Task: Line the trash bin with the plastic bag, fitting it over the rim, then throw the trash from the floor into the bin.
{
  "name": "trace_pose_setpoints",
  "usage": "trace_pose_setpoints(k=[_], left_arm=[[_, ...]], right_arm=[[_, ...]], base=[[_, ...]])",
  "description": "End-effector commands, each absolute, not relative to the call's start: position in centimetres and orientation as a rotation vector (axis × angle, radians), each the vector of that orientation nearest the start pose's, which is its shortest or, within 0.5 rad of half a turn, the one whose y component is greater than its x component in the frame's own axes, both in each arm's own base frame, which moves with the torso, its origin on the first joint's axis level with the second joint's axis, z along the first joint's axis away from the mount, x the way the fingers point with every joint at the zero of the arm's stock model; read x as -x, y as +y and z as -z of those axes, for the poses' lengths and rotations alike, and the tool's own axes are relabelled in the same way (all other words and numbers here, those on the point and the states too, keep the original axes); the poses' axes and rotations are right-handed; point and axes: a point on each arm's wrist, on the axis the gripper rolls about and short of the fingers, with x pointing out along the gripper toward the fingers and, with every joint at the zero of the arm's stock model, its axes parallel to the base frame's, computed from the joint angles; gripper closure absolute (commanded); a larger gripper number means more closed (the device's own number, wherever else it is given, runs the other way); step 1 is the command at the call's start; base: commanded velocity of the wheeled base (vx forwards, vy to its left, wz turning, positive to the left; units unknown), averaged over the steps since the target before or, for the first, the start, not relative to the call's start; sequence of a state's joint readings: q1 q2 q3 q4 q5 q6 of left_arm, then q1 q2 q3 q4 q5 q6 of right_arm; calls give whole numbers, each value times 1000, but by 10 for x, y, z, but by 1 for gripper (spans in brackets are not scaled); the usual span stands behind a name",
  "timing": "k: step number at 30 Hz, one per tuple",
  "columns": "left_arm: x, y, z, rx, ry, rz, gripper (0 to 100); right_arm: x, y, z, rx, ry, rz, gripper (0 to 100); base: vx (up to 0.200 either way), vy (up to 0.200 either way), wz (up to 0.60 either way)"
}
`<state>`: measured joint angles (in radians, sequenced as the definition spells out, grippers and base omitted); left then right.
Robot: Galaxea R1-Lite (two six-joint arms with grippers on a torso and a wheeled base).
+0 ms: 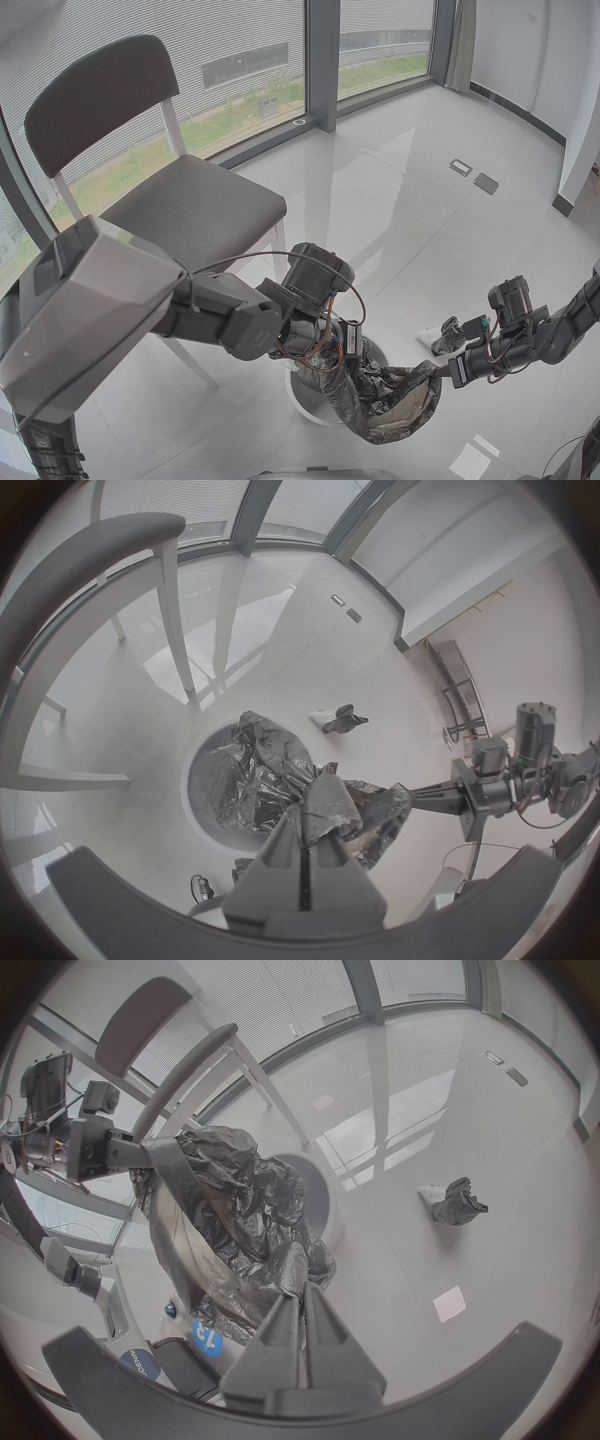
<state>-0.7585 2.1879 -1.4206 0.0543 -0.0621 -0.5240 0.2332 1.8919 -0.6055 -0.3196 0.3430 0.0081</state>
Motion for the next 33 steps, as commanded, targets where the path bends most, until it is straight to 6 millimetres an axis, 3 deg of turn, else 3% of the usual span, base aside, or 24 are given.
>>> trace_pose_setpoints(k=[1,10,12,15,20,25,29,33], left_arm=[[-326,-290,-80,186,988,497,100],[-360,-266,-74,231,960,412,100],[-363,-261,-74,235,960,396,100],[-370,-249,-71,238,963,362,100],[-368,-246,-65,217,977,342,100],[-357,-256,-62,182,993,369,100],[-350,-263,-64,167,998,388,100],[-328,-271,-74,126,1015,398,100]], right_arm=[[-271,70,-58,-70,959,-521,100],[-307,96,-80,-223,878,-498,100],[-314,99,-80,-231,875,-497,100],[-340,110,-68,-256,879,-489,100],[-356,112,-52,-252,897,-462,100],[-358,107,-46,-242,913,-451,100],[-346,104,-42,-216,953,-454,100],[-323,100,-48,-175,977,-475,100]], base=[[0,0,0],[0,0,0],[0,0,0],[0,0,0],[0,0,0],[0,0,0],[0,0,0],[0,0,0]])
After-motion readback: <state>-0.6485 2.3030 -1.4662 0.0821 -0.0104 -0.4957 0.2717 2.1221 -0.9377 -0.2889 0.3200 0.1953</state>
